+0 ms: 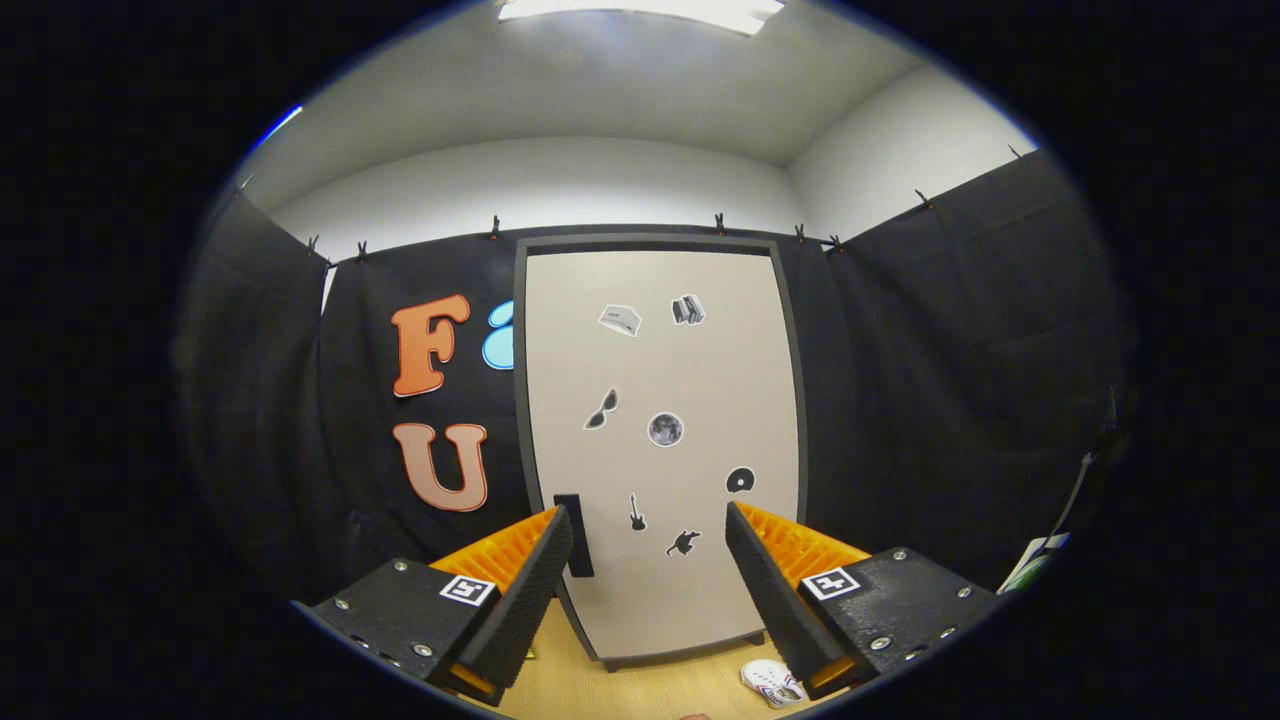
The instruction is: Open the shoe cabinet door, grab the shoes and put them into the shoe cabinet, then close the shoe cabinet door.
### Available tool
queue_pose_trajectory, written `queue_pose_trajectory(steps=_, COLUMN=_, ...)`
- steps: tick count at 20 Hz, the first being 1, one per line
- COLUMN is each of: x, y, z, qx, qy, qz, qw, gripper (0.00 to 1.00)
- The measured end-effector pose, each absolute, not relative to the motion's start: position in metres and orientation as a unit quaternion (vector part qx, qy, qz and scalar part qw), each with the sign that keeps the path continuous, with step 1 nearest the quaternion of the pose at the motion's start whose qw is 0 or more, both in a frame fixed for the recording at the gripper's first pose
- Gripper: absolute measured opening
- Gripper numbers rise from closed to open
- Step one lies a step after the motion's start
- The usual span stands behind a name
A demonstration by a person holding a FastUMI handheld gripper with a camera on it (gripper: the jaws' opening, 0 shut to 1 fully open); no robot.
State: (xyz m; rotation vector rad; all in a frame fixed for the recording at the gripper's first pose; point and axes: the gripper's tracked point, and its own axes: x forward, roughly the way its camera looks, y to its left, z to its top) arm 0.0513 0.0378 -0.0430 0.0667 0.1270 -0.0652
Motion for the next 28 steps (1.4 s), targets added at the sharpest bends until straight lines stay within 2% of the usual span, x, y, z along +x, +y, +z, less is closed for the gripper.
queue_pose_trajectory(steps=9, x=0.112, y=0.084, z=-0.076, qx=-0.011, qy=0.058, qz=-0.018, qw=0.998, gripper=0.96)
queue_pose_trajectory(steps=16, x=0.176, y=0.101, z=-0.140, qx=-0.057, qy=0.084, qz=-0.027, qw=0.994, gripper=0.96)
queue_pose_trajectory(steps=19, x=0.199, y=0.112, z=-0.173, qx=-0.068, qy=0.107, qz=-0.009, qw=0.992, gripper=0.95)
queue_pose_trajectory(steps=23, x=0.224, y=0.117, z=-0.214, qx=-0.060, qy=0.148, qz=-0.003, qw=0.987, gripper=0.86)
queue_pose_trajectory(steps=25, x=0.232, y=0.121, z=-0.224, qx=-0.035, qy=0.160, qz=0.001, qw=0.986, gripper=0.77)
queue_pose_trajectory(steps=28, x=0.235, y=0.132, z=-0.229, qx=-0.009, qy=0.165, qz=0.023, qw=0.986, gripper=0.56)
